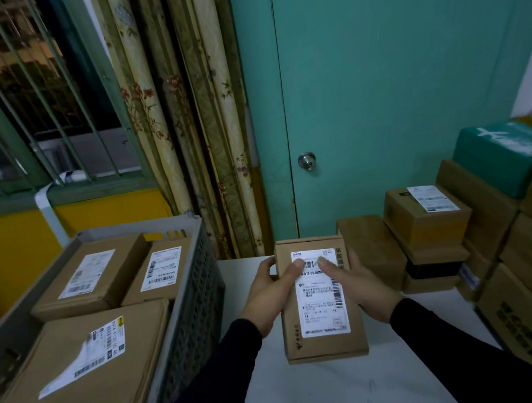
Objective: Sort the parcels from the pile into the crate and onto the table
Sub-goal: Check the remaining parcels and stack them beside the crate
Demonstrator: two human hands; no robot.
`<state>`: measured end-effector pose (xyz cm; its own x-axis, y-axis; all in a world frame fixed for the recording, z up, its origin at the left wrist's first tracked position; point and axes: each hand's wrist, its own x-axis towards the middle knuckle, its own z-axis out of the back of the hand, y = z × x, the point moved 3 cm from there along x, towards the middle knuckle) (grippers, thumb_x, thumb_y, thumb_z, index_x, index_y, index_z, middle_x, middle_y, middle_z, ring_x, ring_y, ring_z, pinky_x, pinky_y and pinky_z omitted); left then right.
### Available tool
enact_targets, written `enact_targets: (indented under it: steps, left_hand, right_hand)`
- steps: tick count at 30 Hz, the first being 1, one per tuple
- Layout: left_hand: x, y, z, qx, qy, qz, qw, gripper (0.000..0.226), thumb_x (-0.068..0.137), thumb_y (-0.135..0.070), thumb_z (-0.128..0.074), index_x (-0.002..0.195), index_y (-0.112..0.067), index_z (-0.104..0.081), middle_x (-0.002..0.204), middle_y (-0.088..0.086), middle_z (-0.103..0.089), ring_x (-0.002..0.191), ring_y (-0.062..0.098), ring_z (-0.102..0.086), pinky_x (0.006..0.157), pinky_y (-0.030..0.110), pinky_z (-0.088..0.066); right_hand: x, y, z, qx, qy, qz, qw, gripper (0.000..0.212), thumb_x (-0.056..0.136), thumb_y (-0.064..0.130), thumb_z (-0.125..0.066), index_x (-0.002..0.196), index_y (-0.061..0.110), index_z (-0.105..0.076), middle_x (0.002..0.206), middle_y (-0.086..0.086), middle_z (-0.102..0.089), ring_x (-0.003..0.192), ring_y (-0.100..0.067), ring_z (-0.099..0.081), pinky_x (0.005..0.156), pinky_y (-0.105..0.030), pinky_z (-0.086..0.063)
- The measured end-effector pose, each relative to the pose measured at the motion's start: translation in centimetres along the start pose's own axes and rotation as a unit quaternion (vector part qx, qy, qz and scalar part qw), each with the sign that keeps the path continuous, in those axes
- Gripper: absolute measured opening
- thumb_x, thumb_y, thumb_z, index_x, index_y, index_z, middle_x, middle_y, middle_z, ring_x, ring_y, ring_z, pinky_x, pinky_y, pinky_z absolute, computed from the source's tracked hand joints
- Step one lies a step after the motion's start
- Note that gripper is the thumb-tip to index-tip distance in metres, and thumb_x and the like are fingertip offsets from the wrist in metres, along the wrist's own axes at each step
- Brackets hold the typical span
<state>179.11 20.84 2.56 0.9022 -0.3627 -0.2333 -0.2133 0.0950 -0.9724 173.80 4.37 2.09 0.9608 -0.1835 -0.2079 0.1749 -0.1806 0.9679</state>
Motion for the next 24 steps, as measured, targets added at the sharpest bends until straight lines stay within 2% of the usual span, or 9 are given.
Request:
enact_targets:
  steps: [5, 9, 13, 15, 17, 18, 20, 22, 24]
  left_hand:
    - [-0.2, 0.3, 0.3, 0.031, -0.02, -0.017, 0.999, 0.053, 0.095, -0.042, -0.068, 0.14, -0.025, -0.045, 0.104, 0.0, -0.075, 0.083, 0.012, -0.077, 0.074, 0.03, -0.063]
    - [-0.2, 0.6, 0.8, 0.046, -0.02, -0.02, 0.999, 0.059, 0.09, -0.048, -0.071, 0.14, -0.025, -0.046, 0.106, 0.0, -0.075, 0.087, 0.013, -0.076, 0.083, 0.036, -0.063]
    - [-0.3, 0.7, 0.8, 0.047, -0.017, -0.021, 0.999, 0.053, 0.093, -0.041, -0.07, 0.139, -0.028, -0.046, 0.107, 0.0, -0.074, 0.086, 0.013, -0.077, 0.077, 0.031, -0.063]
    - [0.0, 0.9, 0.9, 0.057, 0.001, -0.017, 0.998, 0.055, 0.093, -0.04, -0.071, 0.141, -0.03, -0.046, 0.113, 0.0, -0.074, 0.091, 0.014, -0.076, 0.084, 0.034, -0.062]
    - [0.3, 0.9, 1.3, 0.091, 0.027, -0.008, 0.995, 0.069, 0.087, -0.046, -0.075, 0.147, -0.035, -0.042, 0.123, -0.003, -0.071, 0.101, 0.014, -0.073, 0.095, 0.037, -0.058]
    - [0.4, 1.1, 1.5, 0.108, 0.04, 0.0, 0.993, 0.08, 0.083, -0.05, -0.077, 0.151, -0.039, -0.036, 0.128, -0.005, -0.068, 0.106, 0.013, -0.071, 0.099, 0.036, -0.056]
    - [0.4, 1.4, 1.6, 0.129, 0.067, 0.019, 0.989, 0.086, 0.082, -0.047, -0.078, 0.152, -0.044, -0.028, 0.13, -0.01, -0.063, 0.114, 0.01, -0.063, 0.102, 0.031, -0.051]
    - [-0.1, 1.4, 1.2, 0.14, 0.089, 0.041, 0.985, 0.072, 0.087, -0.045, -0.075, 0.14, -0.047, -0.026, 0.123, -0.015, -0.056, 0.111, 0.008, -0.055, 0.093, 0.029, -0.049]
    - [-0.3, 1.5, 0.9, 0.115, 0.084, 0.064, 0.988, 0.069, 0.087, -0.053, -0.073, 0.134, -0.046, -0.024, 0.127, -0.012, -0.052, 0.116, 0.015, -0.051, 0.095, 0.037, -0.05]
  right_hand:
    - [-0.1, -0.3, -0.6, -0.016, 0.005, 0.015, 1.0, 0.042, 0.096, 0.026, -0.067, 0.129, 0.04, -0.045, 0.114, -0.005, -0.076, 0.094, -0.024, -0.077, 0.074, -0.037, -0.063]
    - [0.0, -0.5, -0.5, -0.027, 0.006, 0.018, 0.999, 0.044, 0.094, 0.028, -0.07, 0.127, 0.045, -0.046, 0.114, -0.003, -0.076, 0.097, -0.024, -0.076, 0.087, -0.046, -0.061]
    - [-0.2, -0.8, -0.6, -0.046, 0.013, 0.015, 0.999, 0.046, 0.095, 0.028, -0.069, 0.136, 0.033, -0.047, 0.115, -0.003, -0.076, 0.099, -0.023, -0.076, 0.089, -0.046, -0.061]
    - [-0.2, -1.0, -0.5, -0.043, 0.026, 0.005, 0.999, 0.045, 0.097, 0.023, -0.067, 0.137, 0.027, -0.049, 0.115, -0.005, -0.076, 0.102, -0.025, -0.075, 0.088, -0.043, -0.061]
    - [-0.2, -1.0, -0.3, -0.025, 0.047, -0.011, 0.999, 0.044, 0.097, 0.015, -0.065, 0.138, 0.025, -0.049, 0.117, -0.007, -0.075, 0.105, -0.027, -0.073, 0.09, -0.041, -0.06]
    - [-0.1, -1.0, -0.1, -0.007, 0.053, -0.024, 0.998, 0.046, 0.097, 0.013, -0.064, 0.138, 0.028, -0.047, 0.122, -0.008, -0.073, 0.111, -0.029, -0.07, 0.098, -0.044, -0.056]
    - [0.2, -1.1, 0.1, 0.011, 0.053, -0.06, 0.997, 0.057, 0.097, 0.025, -0.064, 0.145, 0.039, -0.036, 0.139, 0.002, -0.059, 0.134, -0.027, -0.053, 0.119, -0.052, -0.032]
    - [0.3, -1.3, 0.3, 0.012, 0.048, -0.094, 0.994, 0.074, 0.096, 0.047, -0.06, 0.157, 0.046, -0.018, 0.147, 0.01, -0.043, 0.148, -0.023, -0.032, 0.125, -0.054, -0.01]
    - [0.5, -1.3, 0.3, 0.032, 0.049, -0.094, 0.994, 0.075, 0.095, 0.057, -0.055, 0.157, 0.049, -0.014, 0.147, 0.011, -0.039, 0.146, -0.021, -0.033, 0.125, -0.056, -0.01]
